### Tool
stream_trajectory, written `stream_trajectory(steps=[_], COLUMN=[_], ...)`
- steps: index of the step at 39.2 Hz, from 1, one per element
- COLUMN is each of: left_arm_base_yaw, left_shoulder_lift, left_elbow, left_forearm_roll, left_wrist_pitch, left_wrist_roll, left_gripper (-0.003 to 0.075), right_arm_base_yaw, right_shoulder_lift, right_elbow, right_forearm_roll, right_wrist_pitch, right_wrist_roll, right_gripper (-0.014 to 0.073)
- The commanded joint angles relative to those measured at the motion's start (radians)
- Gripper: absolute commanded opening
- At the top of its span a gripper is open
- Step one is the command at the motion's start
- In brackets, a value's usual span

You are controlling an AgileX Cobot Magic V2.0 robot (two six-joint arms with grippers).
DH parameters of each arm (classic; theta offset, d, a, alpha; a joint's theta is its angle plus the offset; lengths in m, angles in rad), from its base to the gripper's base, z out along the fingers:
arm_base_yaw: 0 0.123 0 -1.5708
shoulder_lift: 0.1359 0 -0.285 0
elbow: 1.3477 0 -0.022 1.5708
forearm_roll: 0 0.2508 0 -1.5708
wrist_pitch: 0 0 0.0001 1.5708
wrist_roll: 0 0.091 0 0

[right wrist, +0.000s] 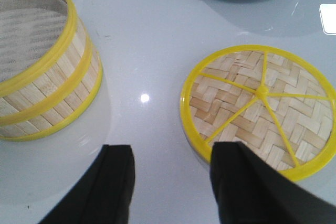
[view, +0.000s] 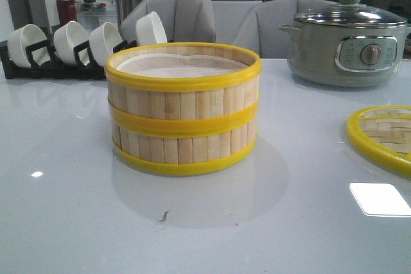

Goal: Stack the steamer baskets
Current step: 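Raise the left gripper away from the stacked baskets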

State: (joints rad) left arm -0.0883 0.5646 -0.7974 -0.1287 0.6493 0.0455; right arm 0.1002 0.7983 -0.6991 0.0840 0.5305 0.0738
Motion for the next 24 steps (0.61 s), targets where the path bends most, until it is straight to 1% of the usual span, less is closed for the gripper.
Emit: stream_trajectory(steps=[1,6,13,18,24], left_arm_base_yaw=[0.003,0.003,0.003,0.003,0.003], left_shoulder_lift=[-0.059,-0.124,-0.17,-0.17,-0.17], left_elbow=[0.042,0.116,0.218,0.286,0.363], left_forearm_roll=[-0.004,-0.006,-0.006,-0.006,-0.002], left_wrist_pitch=[-0.124,-0.156,-0.248,-0.364,-0.542], left_wrist_roll=[-0.019,-0.019,-0.019,-0.019,-0.019], left_gripper=[0.0087,0.0087,0.0087,0.0087,0.0087], right_arm_base_yaw=[0.001,0.001,0.001,0.001,0.001], right_shoulder_lift=[-0.003,-0.003,-0.003,-0.003,-0.002], right_elbow=[-0.038,-0.038,-0.033,-0.034,-0.034], right_forearm_roll=[0.001,0.001,0.001,0.001,0.001], right_wrist_pitch=[-0.069,-0.067,-0.066,-0.066,-0.069], right_wrist_roll=[-0.004,-0.004,-0.004,-0.004,-0.004], right_gripper=[0.0447,0.0447,0.0447,0.0447,0.0447])
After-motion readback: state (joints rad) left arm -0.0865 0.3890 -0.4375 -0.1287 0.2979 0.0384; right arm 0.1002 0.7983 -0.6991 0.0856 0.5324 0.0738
